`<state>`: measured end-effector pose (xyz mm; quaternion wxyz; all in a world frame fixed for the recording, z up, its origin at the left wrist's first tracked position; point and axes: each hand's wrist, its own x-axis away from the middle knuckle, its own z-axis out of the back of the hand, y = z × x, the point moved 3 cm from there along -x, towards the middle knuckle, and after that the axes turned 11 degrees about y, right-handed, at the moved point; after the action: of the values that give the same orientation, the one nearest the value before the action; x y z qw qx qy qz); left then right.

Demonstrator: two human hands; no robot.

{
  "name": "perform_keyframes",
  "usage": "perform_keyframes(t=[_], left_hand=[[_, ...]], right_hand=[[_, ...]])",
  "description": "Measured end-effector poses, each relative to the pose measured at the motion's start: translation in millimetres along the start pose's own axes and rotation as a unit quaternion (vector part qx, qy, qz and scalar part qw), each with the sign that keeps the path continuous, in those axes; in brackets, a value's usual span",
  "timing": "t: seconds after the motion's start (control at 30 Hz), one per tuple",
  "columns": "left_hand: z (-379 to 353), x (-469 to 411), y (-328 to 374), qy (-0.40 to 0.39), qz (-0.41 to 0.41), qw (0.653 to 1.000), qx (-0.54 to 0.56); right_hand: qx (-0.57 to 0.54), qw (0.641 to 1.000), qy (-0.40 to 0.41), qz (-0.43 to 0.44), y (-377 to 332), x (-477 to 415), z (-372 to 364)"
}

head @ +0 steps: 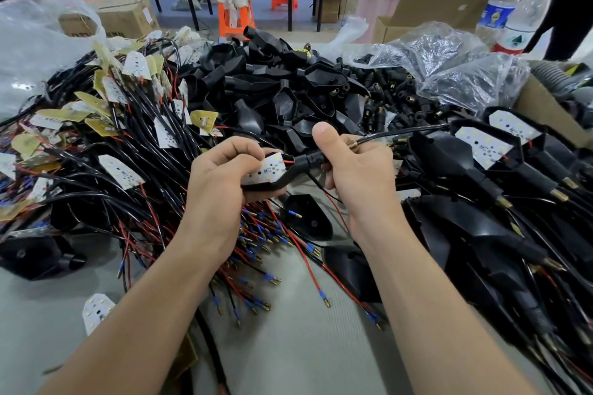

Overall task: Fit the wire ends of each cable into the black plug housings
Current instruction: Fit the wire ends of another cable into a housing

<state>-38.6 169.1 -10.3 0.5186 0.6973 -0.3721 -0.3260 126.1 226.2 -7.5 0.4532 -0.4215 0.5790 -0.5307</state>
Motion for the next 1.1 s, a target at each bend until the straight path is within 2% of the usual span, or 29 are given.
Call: perform_keyframes(t=[0.07,0.13,0.23,0.33,0.5,0.6,0.7,0.77,0.83,0.9,1.0,1.1], left_hand=[[0,0,0,-0.005,0.007,1.000,0.005],[-1,0,0,0.000,-0.012,1.000,-0.010],[-1,3,6,0.007,-0.143,0.983,-0.112],[-3,7,12,-0.020,-0.244,0.951,-0.188],[-7,14,8,-0.064,-0.281,0.935,-0.205],[-8,11,4,-0.074,-0.243,0.950,-0.183],[-7,9,2,-0.065,-0.233,0.951,-0.191],[-11,12,2,-0.088,-0.218,0.957,-0.168],[-16,13,-1,-0.118,-0.135,0.979,-0.093],[-17,12,-5,-0.113,-0.070,0.990,-0.047],[-13,9,-5,-0.093,-0.035,0.995,-0.024],[-12,7,-8,-0.091,0.029,0.995,-0.014]], right_hand=[[0.011,1.000,0.004,0.003,2,1,-1],[0.070,0.997,0.033,0.000,4,3,0],[0.173,0.977,0.122,-0.016,7,4,3],[0.185,0.972,0.144,-0.022,9,4,4],[0.165,0.973,0.155,-0.038,11,4,3],[0.126,0.976,0.161,-0.075,14,3,3],[0.124,0.976,0.162,-0.075,11,6,2],[0.123,0.977,0.156,-0.075,9,11,-3],[0.131,0.977,0.150,-0.071,5,16,-6],[0.141,0.978,0.144,-0.055,4,17,-8],[0.151,0.980,0.126,-0.043,5,16,-8],[0.147,0.987,0.068,-0.020,4,16,-9]])
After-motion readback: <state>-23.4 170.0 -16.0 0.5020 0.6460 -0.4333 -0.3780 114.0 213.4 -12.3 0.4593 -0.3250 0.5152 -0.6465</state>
